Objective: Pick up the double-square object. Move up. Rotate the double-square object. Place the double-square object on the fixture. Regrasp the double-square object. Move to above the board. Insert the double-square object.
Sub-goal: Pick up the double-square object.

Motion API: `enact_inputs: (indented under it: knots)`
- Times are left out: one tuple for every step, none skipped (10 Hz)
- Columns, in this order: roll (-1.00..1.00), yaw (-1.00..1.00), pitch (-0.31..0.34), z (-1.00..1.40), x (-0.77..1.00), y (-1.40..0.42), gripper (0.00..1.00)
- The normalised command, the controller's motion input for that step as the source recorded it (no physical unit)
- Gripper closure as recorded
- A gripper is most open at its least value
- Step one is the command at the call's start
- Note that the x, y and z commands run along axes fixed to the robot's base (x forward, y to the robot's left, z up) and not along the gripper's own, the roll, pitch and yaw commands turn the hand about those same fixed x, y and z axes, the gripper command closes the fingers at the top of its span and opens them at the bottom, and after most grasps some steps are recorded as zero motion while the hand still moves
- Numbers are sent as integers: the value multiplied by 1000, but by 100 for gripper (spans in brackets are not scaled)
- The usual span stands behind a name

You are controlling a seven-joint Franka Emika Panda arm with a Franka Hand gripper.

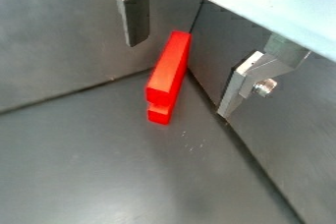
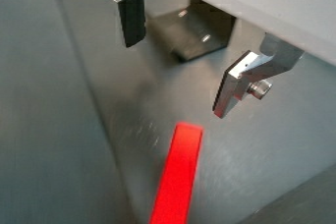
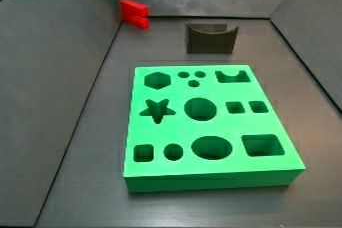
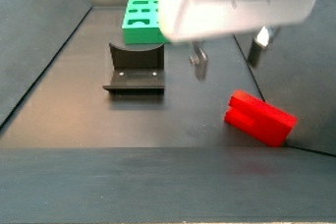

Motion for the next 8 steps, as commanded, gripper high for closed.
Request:
enact_inputs:
  knots:
    - [20, 629, -153, -926, -200, 309, 0]
    - [4, 517, -166, -894, -180, 94, 0]
    - [3, 454, -167, -891, -151, 34, 0]
    - [30, 389, -169, -909, -114, 31, 0]
    - [47, 360, -163, -926, -77, 34, 0]
    - [57, 346, -159, -934, -74, 40, 0]
    - [51, 334, -151, -949, -34, 54, 0]
    - [46, 340, -144, -963, -23, 80, 0]
